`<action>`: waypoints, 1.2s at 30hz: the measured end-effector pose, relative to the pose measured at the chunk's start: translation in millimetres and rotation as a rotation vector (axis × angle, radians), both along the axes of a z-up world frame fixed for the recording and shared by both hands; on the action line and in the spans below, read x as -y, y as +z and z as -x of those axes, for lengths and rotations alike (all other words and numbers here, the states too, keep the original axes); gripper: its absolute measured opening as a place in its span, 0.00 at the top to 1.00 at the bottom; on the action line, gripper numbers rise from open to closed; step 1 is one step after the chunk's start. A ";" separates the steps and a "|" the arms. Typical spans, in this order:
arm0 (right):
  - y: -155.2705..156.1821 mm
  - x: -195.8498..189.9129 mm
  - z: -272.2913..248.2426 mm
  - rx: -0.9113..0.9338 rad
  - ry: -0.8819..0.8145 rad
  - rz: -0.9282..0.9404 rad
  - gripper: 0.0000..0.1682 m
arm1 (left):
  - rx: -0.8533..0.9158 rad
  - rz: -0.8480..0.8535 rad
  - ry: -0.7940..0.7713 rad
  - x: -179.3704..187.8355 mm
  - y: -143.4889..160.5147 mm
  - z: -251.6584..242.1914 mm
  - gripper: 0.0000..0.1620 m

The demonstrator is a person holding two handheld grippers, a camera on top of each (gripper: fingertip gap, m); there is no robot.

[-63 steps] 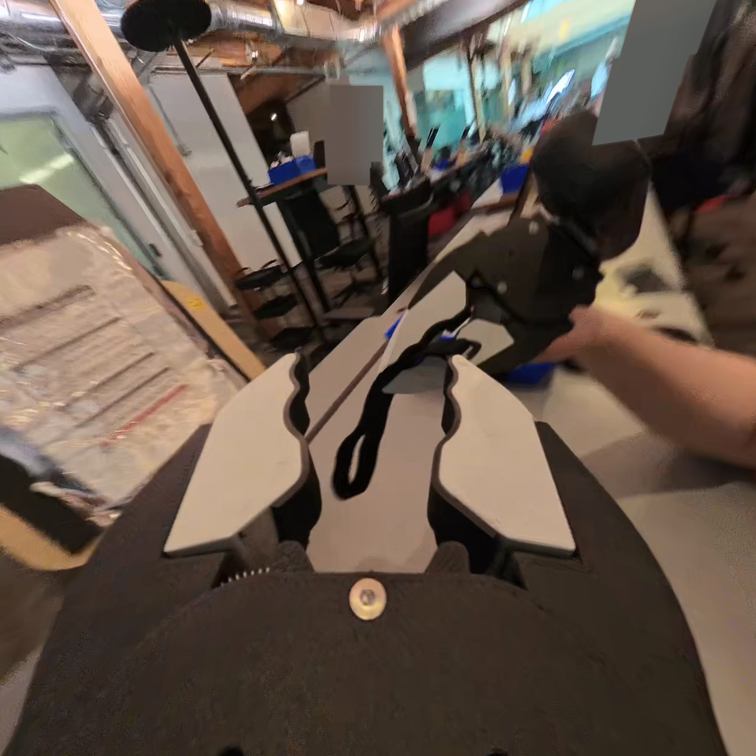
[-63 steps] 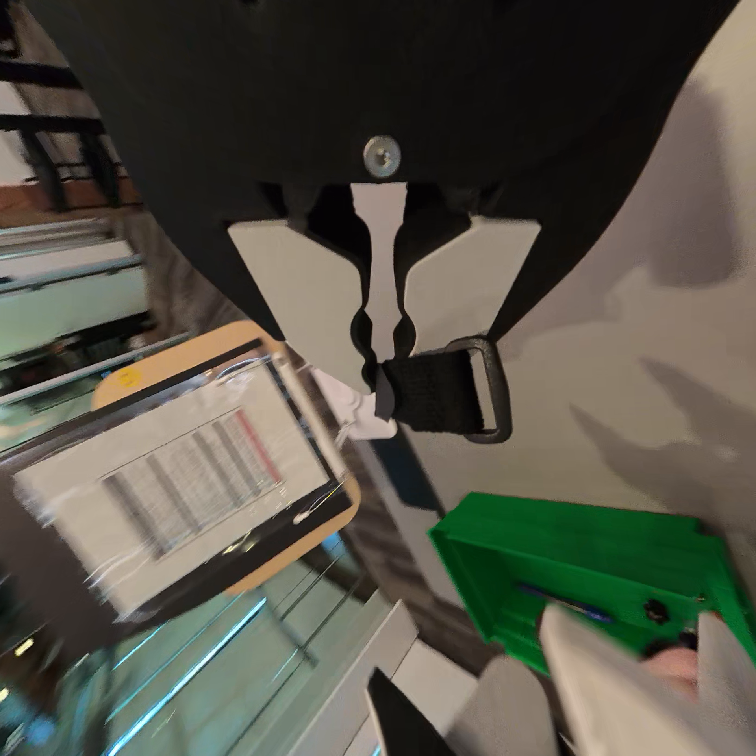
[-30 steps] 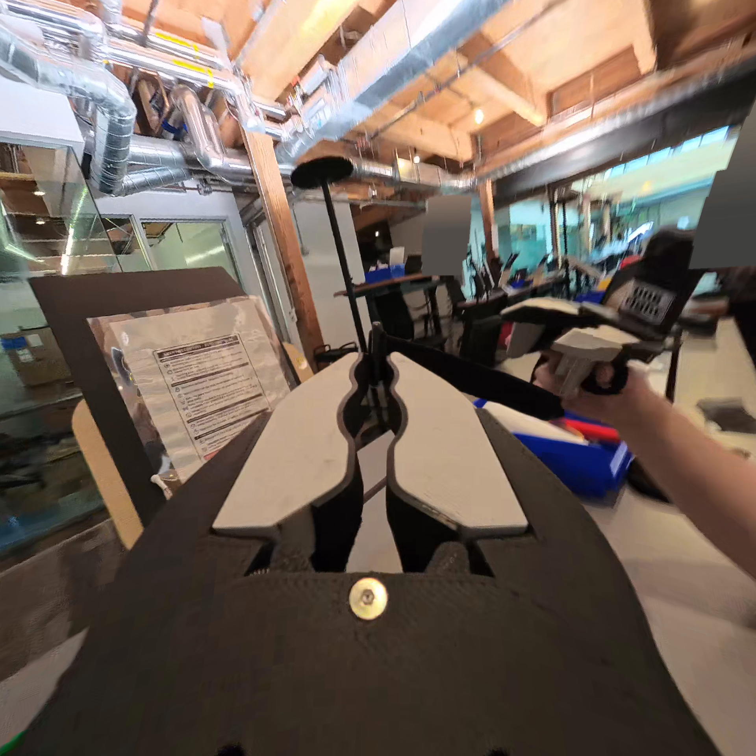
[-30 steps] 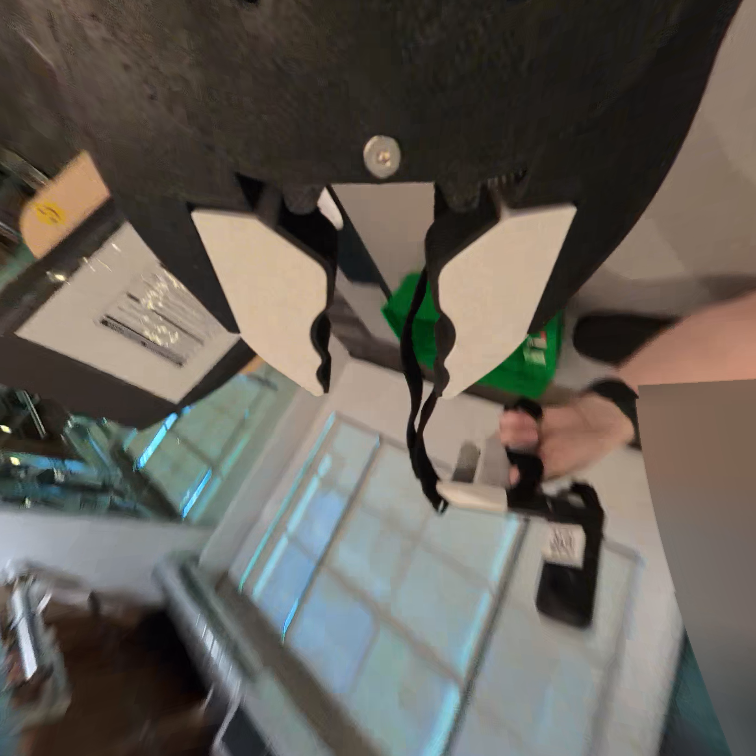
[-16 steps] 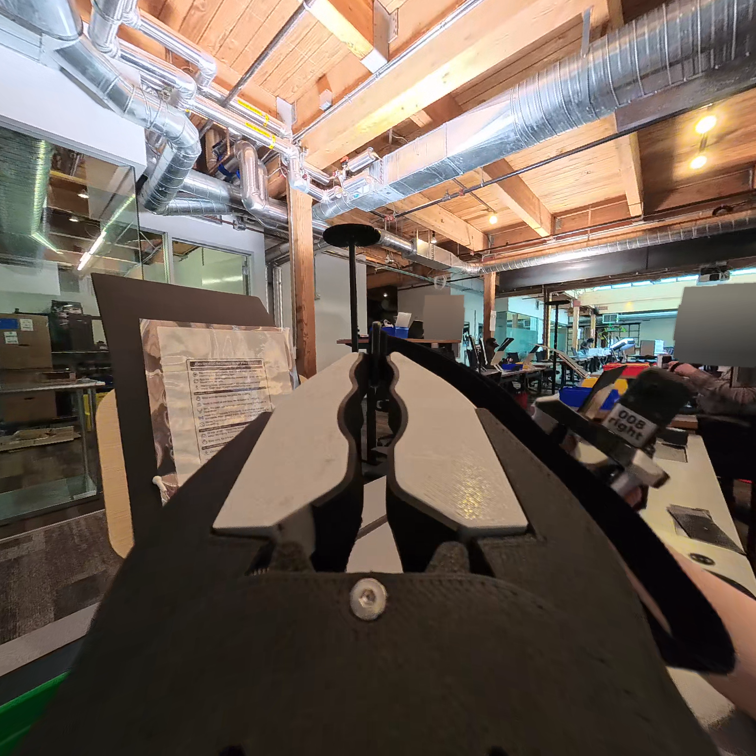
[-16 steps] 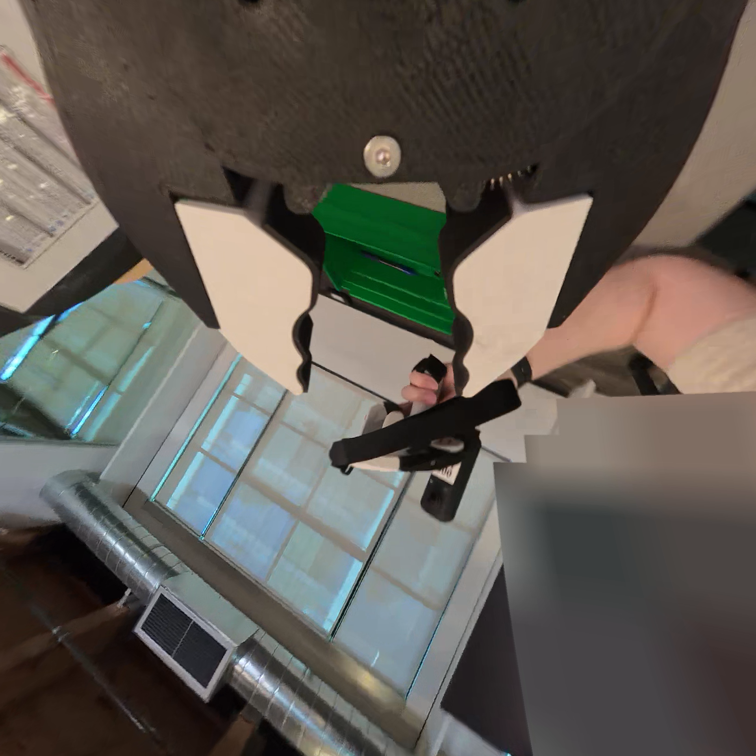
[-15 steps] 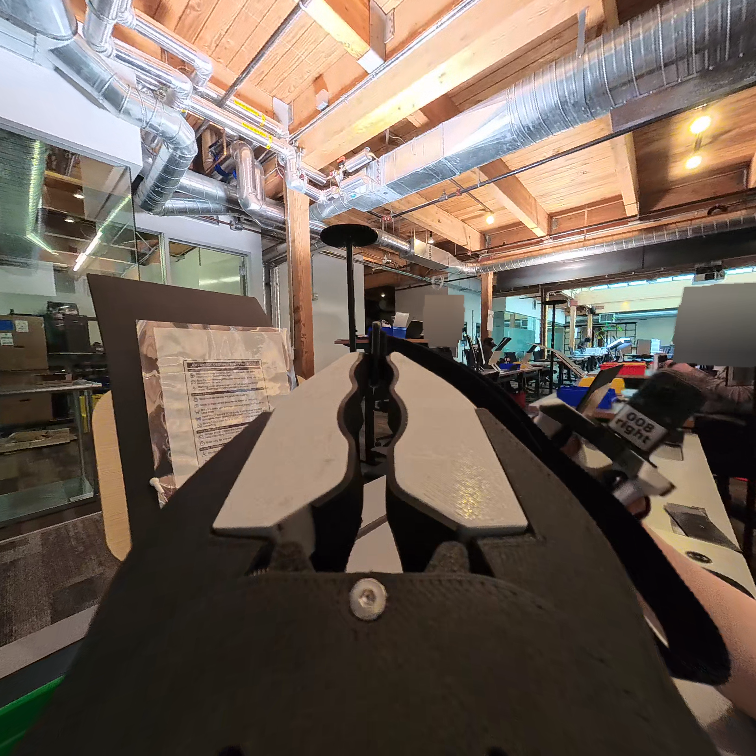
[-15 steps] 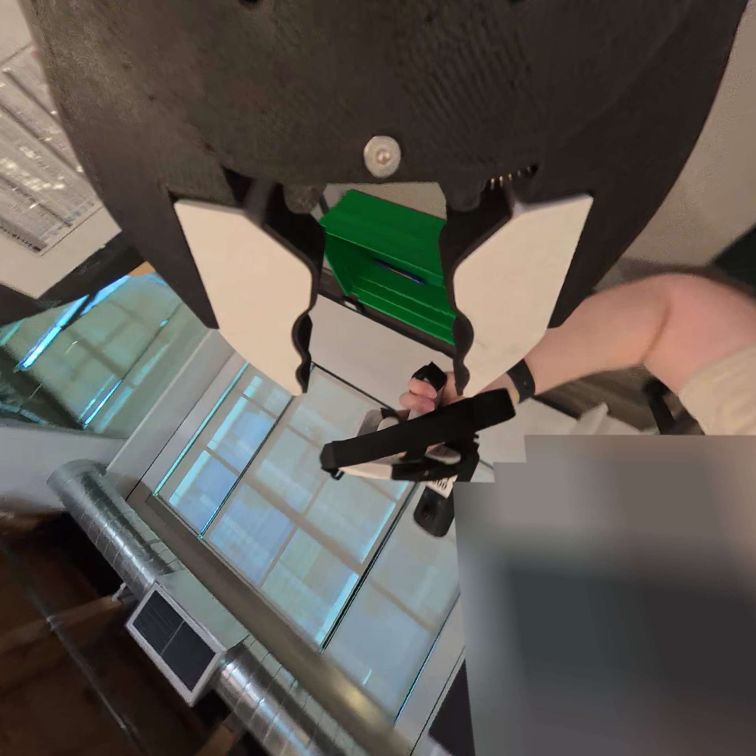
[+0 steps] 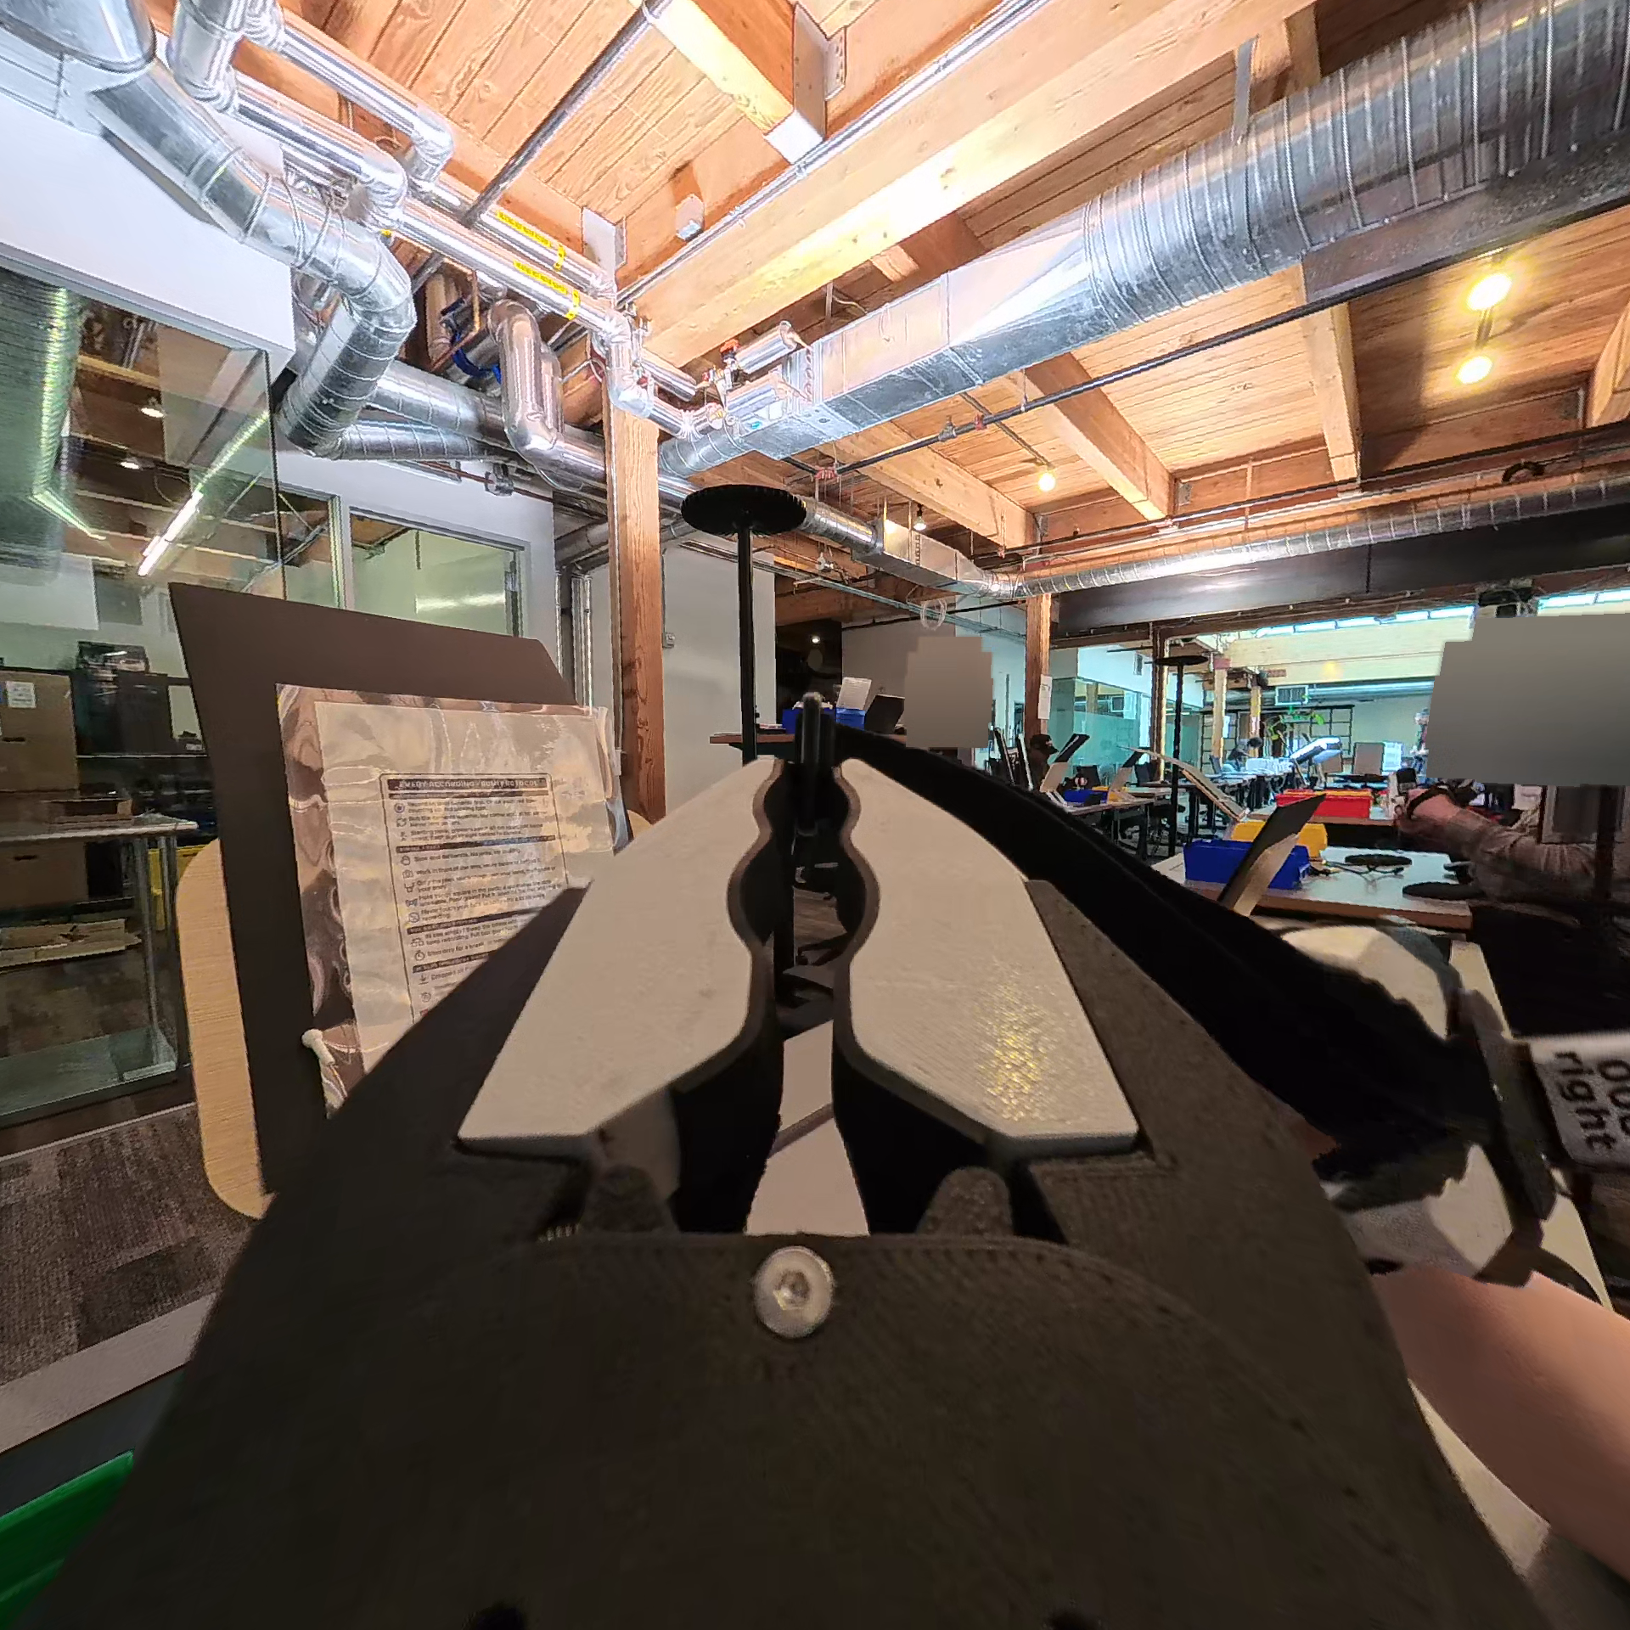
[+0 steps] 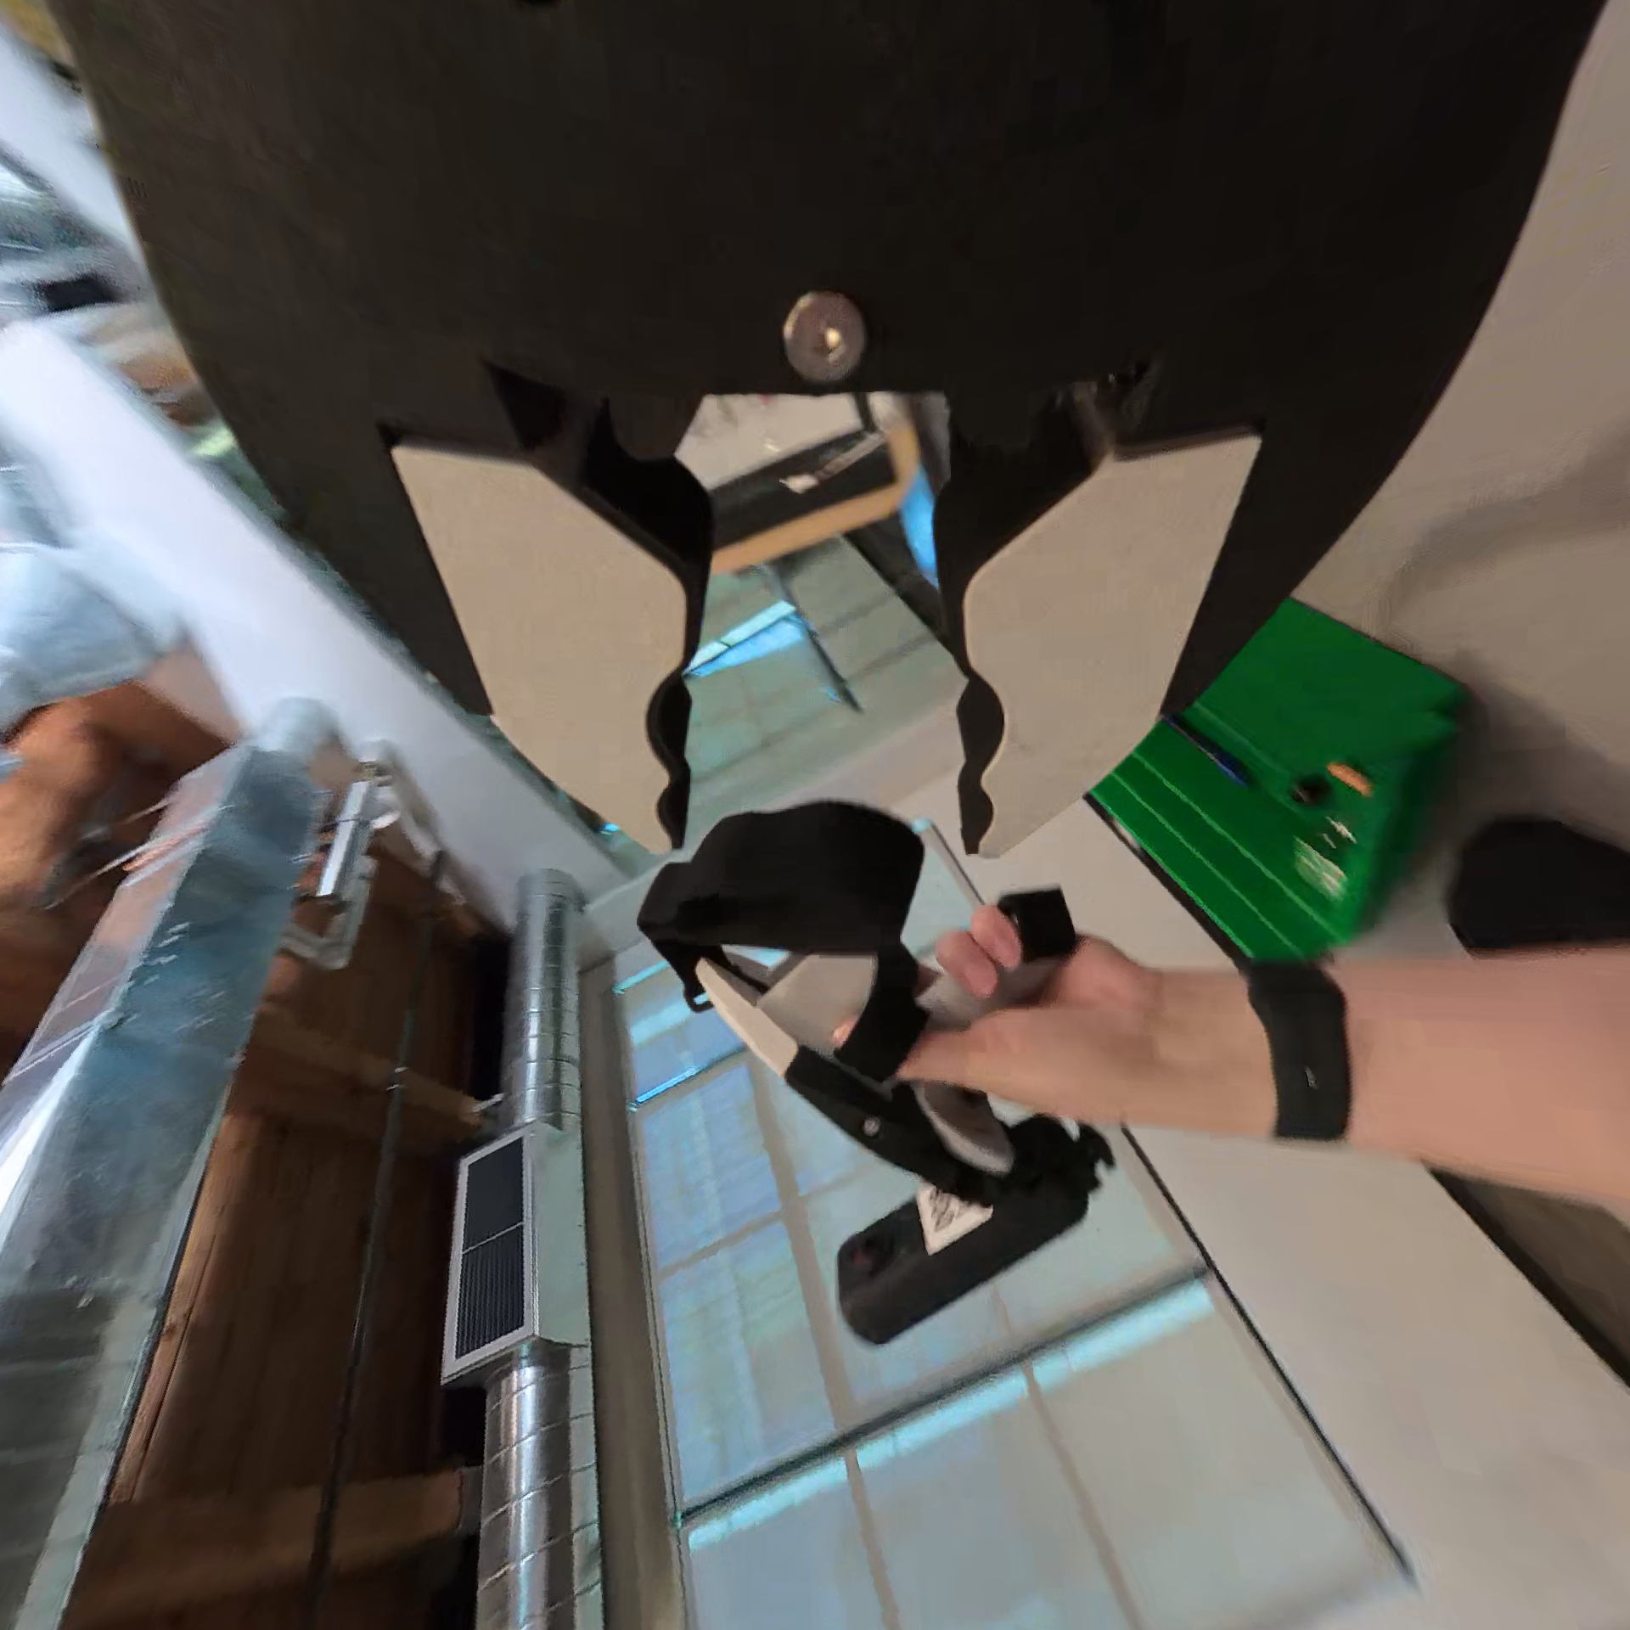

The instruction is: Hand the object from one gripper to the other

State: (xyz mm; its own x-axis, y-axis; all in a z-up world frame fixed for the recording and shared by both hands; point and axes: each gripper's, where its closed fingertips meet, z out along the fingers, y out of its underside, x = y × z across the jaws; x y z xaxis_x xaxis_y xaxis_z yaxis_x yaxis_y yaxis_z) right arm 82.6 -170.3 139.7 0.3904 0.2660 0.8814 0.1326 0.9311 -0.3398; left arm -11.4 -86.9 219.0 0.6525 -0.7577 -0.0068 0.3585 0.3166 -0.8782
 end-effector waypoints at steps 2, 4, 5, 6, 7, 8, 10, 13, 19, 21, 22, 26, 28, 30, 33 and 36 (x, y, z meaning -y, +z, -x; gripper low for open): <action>-10.7 0.7 8.7 0.063 -0.059 -0.081 0.65 | -0.012 0.005 0.016 -2.4 -1.7 -0.7 0.96; -17.6 4.5 15.9 0.101 -0.084 -0.124 0.67 | -0.038 0.014 0.065 -8.1 -4.8 0.6 0.96; -19.8 5.8 18.7 0.118 -0.112 -0.159 0.67 | -0.060 0.015 0.101 -11.4 -6.8 1.6 0.96; -21.4 6.4 20.5 0.135 -0.148 -0.203 0.67 | -0.079 0.014 0.130 -13.7 -8.3 2.3 0.96; -22.5 6.0 21.9 0.151 -0.190 -0.244 0.68 | -0.092 0.009 0.150 -14.8 -9.0 2.3 0.96; -24.1 4.7 23.0 0.172 -0.230 -0.275 0.69 | -0.102 0.004 0.162 -15.2 -9.4 1.8 0.96; -24.5 -1.2 23.4 0.199 -0.311 -0.306 0.71 | -0.121 0.001 0.169 -15.4 -10.9 -1.1 0.96; -31.6 -23.2 20.1 0.276 -0.433 -0.249 0.74 | -0.139 -0.001 0.177 -16.2 -12.7 -4.6 0.96; -39.3 -53.9 7.1 0.352 -0.588 -0.170 0.77 | -0.162 -0.006 0.205 -17.8 -14.1 -4.6 0.96; -40.0 -58.9 4.0 0.362 -0.623 -0.134 0.78 | -0.158 -0.005 0.203 -17.5 -13.7 -3.9 0.96; -38.9 -60.2 2.3 0.362 -0.641 -0.140 0.78 | -0.158 -0.005 0.205 -17.6 -13.6 -3.2 0.96; -34.2 -47.6 4.1 0.348 -0.588 -0.182 0.79 | -0.157 -0.003 0.210 -17.6 -13.4 -1.0 0.96; -31.5 -37.3 6.9 0.331 -0.539 -0.191 0.80 | -0.157 -0.002 0.210 -17.3 -13.2 -0.4 0.96; -28.9 -35.7 6.2 0.319 -0.537 -0.167 0.80 | -0.155 -0.004 0.209 -16.8 -12.9 -0.2 0.96; -40.1 -43.6 5.1 0.374 -0.537 -0.093 0.80 | -0.151 -0.007 0.204 -14.8 -12.1 -0.8 0.96; -60.3 -57.7 2.1 0.477 -0.573 -0.025 0.89 | -0.156 -0.013 0.201 -12.0 -11.4 -2.0 0.96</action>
